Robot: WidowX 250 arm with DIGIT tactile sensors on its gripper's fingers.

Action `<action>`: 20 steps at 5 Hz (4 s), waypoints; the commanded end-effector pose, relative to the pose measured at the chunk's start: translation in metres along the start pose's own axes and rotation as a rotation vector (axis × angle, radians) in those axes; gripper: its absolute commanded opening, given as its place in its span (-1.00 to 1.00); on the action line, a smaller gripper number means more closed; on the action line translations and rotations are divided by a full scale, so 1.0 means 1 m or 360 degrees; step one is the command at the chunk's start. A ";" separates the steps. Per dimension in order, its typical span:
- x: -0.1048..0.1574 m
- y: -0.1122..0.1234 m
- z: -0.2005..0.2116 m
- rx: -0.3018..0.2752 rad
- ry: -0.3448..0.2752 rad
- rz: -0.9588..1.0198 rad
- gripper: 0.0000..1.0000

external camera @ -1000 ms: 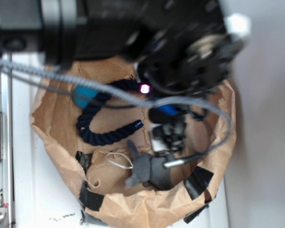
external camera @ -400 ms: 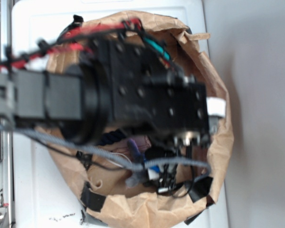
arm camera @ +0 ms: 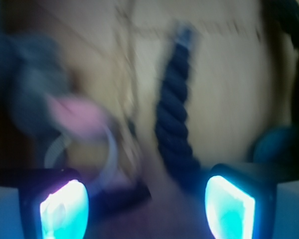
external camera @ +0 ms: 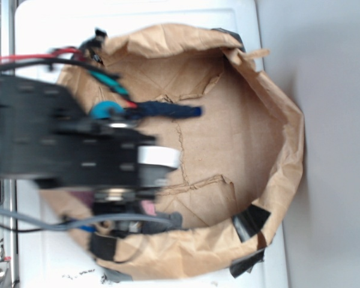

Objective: Grab the gray animal.

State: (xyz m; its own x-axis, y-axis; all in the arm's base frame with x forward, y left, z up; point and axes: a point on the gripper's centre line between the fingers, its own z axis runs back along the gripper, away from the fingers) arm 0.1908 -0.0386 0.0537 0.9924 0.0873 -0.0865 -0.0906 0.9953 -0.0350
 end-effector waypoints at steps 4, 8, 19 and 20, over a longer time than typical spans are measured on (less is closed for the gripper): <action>-0.015 -0.012 -0.005 0.0031 -0.0014 -0.0071 1.00; 0.048 0.014 0.062 -0.0311 0.0069 -0.0255 1.00; 0.041 -0.053 0.007 -0.0390 -0.0247 -0.0440 1.00; 0.040 -0.062 -0.013 -0.0344 -0.0252 -0.0454 1.00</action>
State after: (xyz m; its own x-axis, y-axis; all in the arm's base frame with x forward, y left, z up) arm 0.2388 -0.0878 0.0378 0.9885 -0.1098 0.1037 0.1325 0.9602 -0.2459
